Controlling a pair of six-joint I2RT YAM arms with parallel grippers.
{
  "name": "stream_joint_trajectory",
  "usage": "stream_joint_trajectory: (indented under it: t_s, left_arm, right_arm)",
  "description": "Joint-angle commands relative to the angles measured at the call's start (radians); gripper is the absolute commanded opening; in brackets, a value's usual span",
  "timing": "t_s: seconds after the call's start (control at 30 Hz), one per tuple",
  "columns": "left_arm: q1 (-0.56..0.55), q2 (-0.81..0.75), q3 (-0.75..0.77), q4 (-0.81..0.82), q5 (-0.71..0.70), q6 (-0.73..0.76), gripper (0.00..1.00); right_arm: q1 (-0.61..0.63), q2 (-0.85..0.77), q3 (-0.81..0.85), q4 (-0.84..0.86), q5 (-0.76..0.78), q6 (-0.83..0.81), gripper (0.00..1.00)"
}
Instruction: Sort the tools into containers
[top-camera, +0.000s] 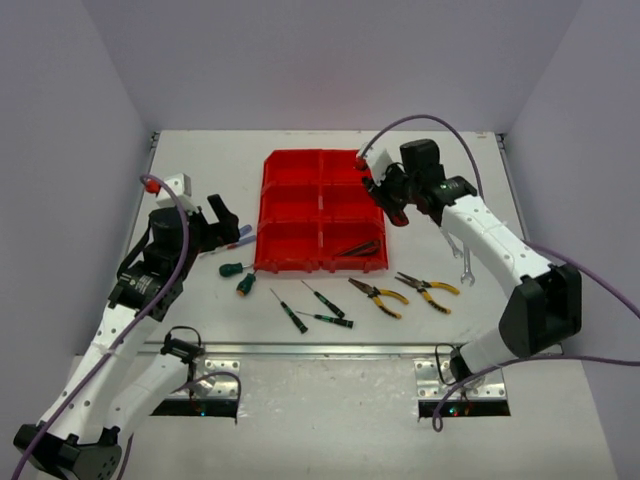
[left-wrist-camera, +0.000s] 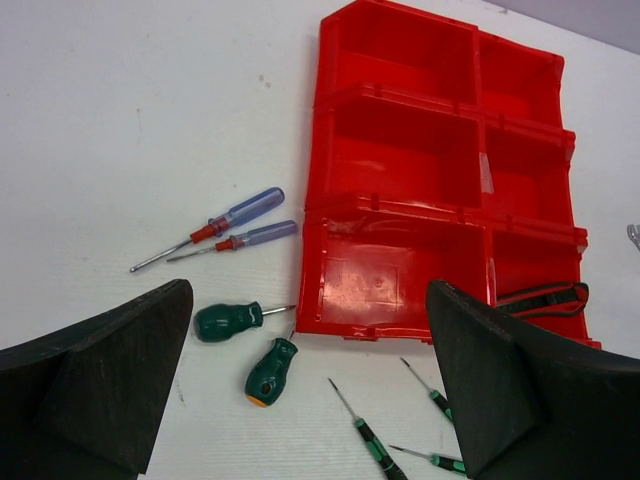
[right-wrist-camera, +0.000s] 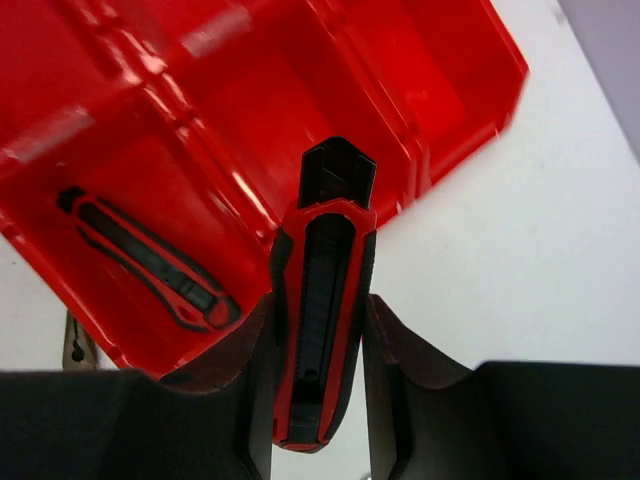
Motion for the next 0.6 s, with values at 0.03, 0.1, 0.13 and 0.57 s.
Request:
stream_joint_trajectory:
  t_s: [0.03, 0.1, 0.13, 0.57]
  left_arm:
    - [-0.011, -0.017, 0.0, 0.045, -0.004, 0.009, 1.0]
    - [-0.012, -0.017, -0.001, 0.045, -0.004, 0.01, 1.0]
    - [-0.011, -0.017, 0.0, 0.044, -0.006, 0.01, 1.0]
    - [-0.01, -0.018, 0.001, 0.041, -0.018, 0.009, 1.0]
  right_arm:
    - [0.063, 0.162, 0.075, -0.08, -0.092, -0.191, 0.0]
    - [0.086, 0.178, 0.105, -0.097, -0.099, -0.207, 0.0]
    - [0.093, 0.182, 0.117, -0.108, -0.101, -0.211, 0.01]
    - [0.117, 0.246, 0.179, -0.197, -0.116, -0.192, 0.22]
